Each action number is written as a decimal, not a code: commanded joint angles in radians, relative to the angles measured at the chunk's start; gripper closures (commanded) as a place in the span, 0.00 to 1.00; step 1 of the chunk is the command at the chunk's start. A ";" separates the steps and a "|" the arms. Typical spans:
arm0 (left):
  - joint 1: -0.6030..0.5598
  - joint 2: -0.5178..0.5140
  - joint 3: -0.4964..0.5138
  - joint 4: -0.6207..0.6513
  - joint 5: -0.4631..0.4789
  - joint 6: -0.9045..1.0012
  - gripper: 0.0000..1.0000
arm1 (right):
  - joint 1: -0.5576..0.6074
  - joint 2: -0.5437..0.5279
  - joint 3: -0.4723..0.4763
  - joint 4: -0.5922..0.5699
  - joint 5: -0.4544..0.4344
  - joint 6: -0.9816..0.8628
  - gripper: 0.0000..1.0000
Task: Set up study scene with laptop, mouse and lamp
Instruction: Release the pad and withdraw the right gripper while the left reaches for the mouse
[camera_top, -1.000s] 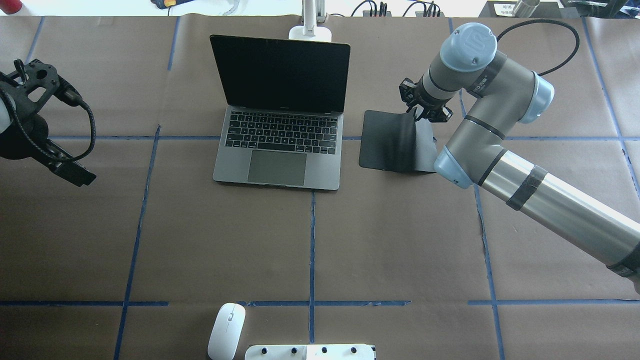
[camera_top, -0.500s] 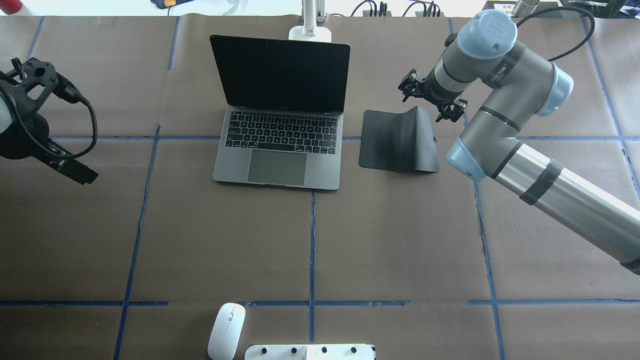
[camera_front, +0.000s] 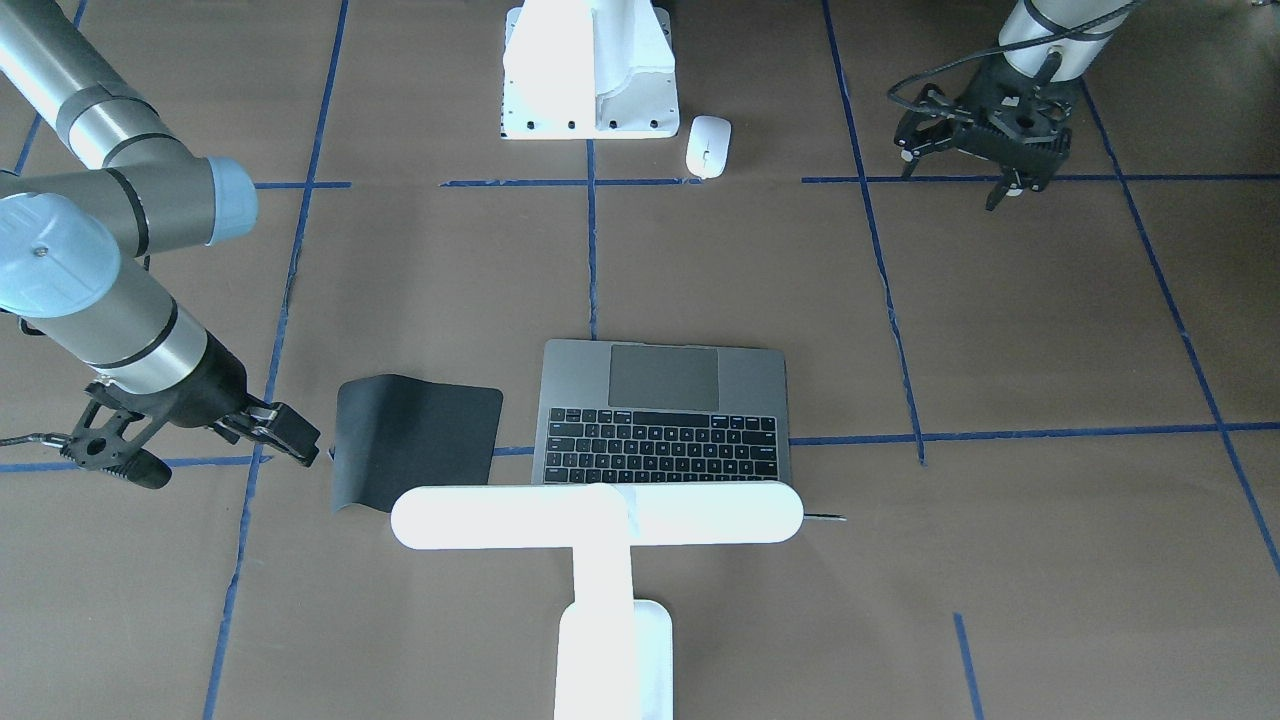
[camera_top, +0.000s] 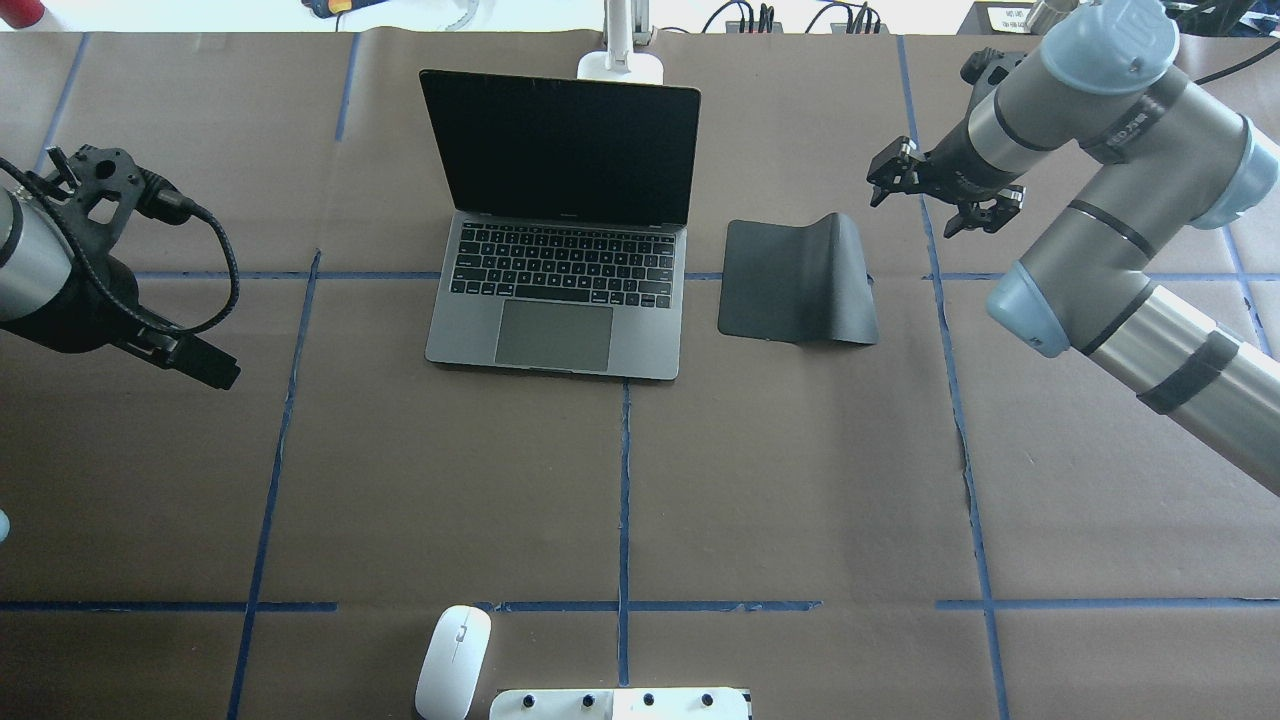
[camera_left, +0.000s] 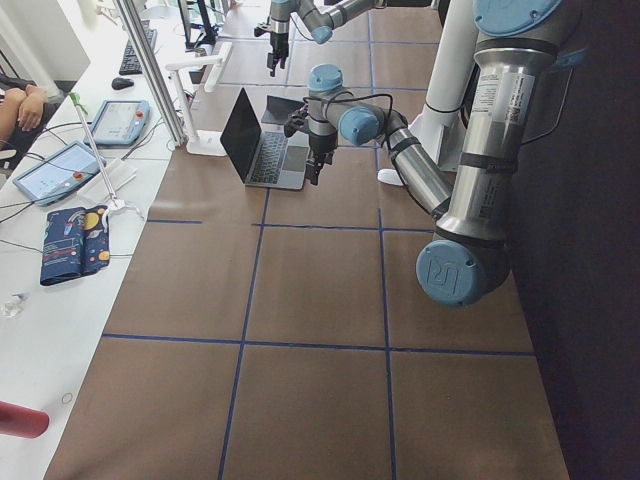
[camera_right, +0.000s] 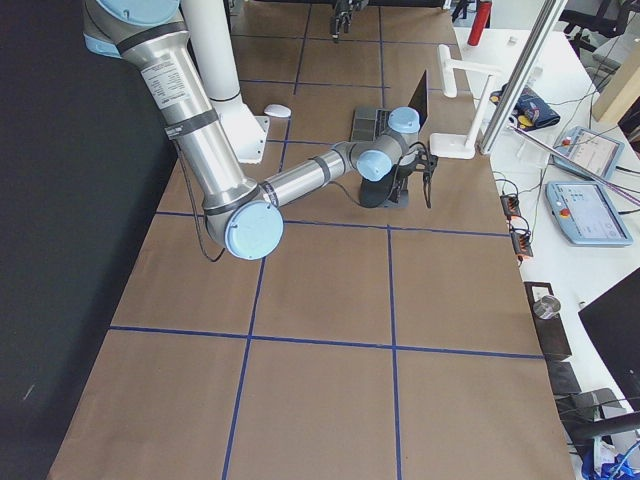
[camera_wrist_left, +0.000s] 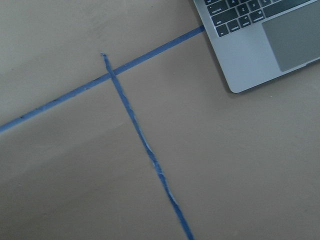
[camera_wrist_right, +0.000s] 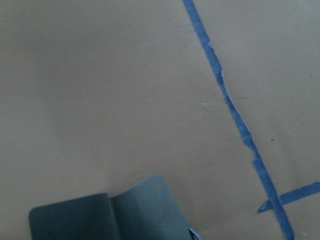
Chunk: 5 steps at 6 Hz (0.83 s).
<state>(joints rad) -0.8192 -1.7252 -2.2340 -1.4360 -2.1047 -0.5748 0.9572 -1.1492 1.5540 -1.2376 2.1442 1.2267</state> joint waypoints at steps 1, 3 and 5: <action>0.175 0.001 -0.042 -0.026 0.136 -0.217 0.00 | 0.031 -0.110 0.175 -0.146 0.029 -0.208 0.00; 0.404 -0.004 -0.068 -0.026 0.300 -0.443 0.00 | 0.079 -0.337 0.392 -0.284 0.031 -0.553 0.00; 0.602 0.006 -0.062 -0.052 0.463 -0.610 0.00 | 0.260 -0.563 0.466 -0.281 0.077 -0.938 0.00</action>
<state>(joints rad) -0.3144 -1.7235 -2.2986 -1.4771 -1.7174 -1.1014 1.1276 -1.6023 1.9856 -1.5168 2.1909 0.4804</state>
